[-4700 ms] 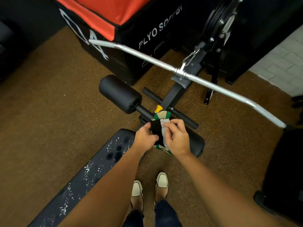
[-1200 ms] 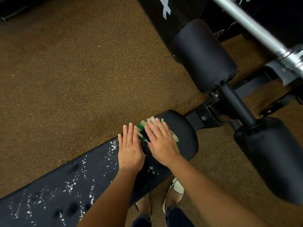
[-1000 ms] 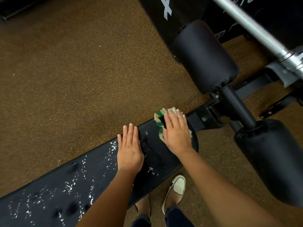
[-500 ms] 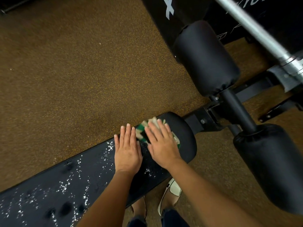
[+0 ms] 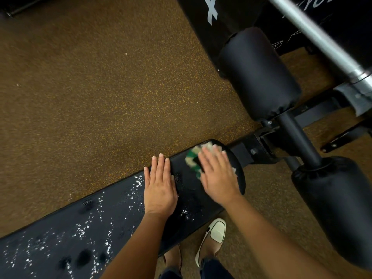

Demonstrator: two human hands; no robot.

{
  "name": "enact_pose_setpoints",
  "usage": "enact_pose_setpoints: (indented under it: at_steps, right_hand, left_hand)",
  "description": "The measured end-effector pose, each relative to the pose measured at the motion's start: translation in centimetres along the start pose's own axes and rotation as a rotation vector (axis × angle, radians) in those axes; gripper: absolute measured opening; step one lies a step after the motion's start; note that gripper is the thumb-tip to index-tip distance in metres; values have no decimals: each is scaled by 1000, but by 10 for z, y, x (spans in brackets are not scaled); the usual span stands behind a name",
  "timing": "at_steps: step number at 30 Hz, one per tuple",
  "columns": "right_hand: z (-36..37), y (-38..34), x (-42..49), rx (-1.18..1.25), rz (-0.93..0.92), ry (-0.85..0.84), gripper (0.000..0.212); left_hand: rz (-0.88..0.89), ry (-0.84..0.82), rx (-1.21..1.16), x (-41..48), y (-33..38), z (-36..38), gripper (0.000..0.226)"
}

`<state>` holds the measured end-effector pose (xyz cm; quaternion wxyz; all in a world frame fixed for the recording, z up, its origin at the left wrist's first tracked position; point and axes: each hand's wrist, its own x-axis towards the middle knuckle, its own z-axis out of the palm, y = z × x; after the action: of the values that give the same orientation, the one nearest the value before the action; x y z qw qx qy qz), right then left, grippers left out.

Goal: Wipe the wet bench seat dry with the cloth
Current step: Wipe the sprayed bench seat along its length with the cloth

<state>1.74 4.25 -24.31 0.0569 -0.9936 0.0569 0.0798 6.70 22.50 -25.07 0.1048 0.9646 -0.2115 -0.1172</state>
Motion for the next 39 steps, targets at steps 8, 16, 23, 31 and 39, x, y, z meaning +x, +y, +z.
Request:
enact_pose_setpoints:
  at_steps: [8,16,23,31,39]
  right_hand:
    - [0,-17,-4,37,-304,-38,58]
    - [-11,-44,75,31,-52,24,38]
    - [-17,17,70,-5,274,35,38]
    - [-15,-34,81,29,-123,36,39]
    - [-8,14,44,137,606,59,49]
  left_hand:
    - [15,-1,9,0,-1,1,56]
    - [-7,3,15,0,1,2,54]
    - [-9,12,19,0,2,1,54]
    - [-16,3,36,0,3,3,55]
    - [-31,-1,15,1,5,0,55]
